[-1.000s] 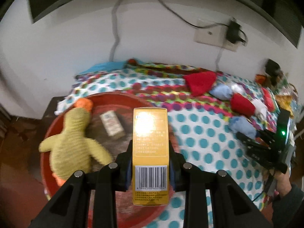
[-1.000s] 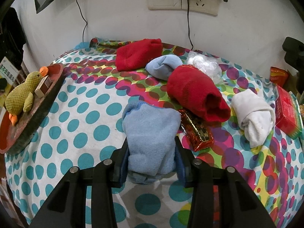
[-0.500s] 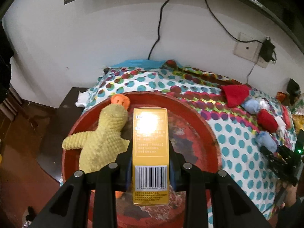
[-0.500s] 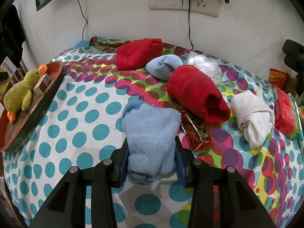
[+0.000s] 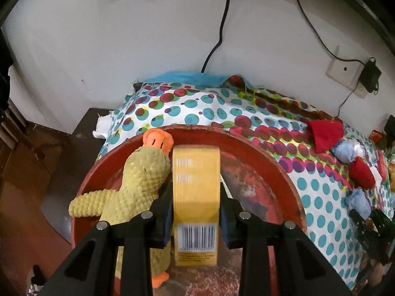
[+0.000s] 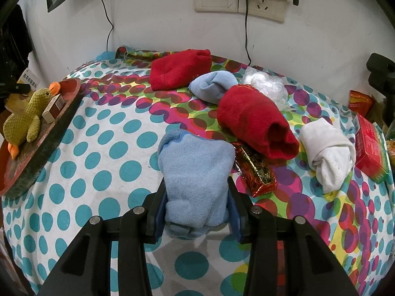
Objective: Organize objects
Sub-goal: 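Lower the yellow box onto the tray beside the cream box and open the left tool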
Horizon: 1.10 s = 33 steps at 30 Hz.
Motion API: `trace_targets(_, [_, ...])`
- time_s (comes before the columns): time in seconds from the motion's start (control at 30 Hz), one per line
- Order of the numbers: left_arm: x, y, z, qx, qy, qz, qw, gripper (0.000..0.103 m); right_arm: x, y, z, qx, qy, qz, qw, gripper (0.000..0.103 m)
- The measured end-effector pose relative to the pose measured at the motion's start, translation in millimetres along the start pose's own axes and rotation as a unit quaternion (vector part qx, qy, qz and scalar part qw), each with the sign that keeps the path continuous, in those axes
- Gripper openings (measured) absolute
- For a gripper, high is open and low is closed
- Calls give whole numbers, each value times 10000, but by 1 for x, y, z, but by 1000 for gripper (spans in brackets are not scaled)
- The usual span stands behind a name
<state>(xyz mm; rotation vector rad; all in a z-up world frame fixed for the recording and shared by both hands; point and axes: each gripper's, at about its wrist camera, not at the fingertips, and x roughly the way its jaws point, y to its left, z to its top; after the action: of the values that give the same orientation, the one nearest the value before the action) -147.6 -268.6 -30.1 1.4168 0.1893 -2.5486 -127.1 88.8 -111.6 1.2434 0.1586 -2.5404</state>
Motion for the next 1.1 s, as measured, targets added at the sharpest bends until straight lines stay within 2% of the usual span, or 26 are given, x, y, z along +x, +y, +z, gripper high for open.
trace_targets(0.3, [22, 6, 5, -102, 77, 101, 9999, 32, 0, 0, 0, 2, 1, -3, 10000, 40])
trace_targets(0.43, [27, 12, 1, -176, 151, -32, 9997, 33, 0, 0, 0, 1, 1, -8, 10000, 40])
trace_targets(0.7, [7, 13, -8, -79, -33, -59, 9999, 34, 0, 1, 0, -1, 1, -13, 10000, 40])
trace_targets(0.87, [-23, 4, -39, 164, -282, 36, 9995, 35, 0, 1, 0, -3, 0, -20, 10000, 40])
trace_targets(1.1, [-68, -11, -110, 368, -592, -255, 9972, 35, 0, 2, 0, -6, 5, -17, 10000, 41])
